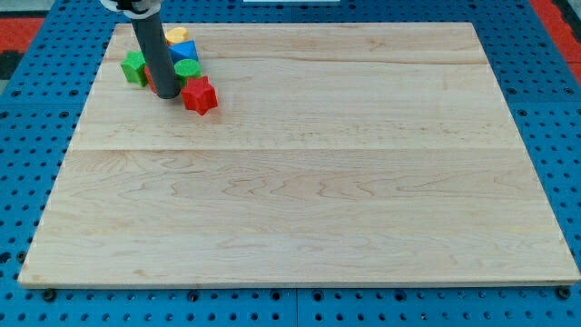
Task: Point your arm to the blue cube
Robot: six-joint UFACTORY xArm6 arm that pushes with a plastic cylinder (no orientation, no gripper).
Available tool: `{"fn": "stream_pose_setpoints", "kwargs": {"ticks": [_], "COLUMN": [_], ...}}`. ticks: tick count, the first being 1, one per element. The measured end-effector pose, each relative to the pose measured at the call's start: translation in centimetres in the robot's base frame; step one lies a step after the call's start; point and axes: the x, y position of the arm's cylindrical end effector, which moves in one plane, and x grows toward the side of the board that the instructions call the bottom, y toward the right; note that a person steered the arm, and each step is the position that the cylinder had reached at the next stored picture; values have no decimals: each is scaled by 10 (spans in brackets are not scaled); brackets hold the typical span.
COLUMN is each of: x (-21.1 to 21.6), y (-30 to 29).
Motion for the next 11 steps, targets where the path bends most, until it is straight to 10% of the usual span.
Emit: {"fn": "stream_pose_setpoints", "kwargs": {"ticks": [5,8,9,11], "x": [73,-147,-151,-3], "y": [-133,-101,-35,80]}}
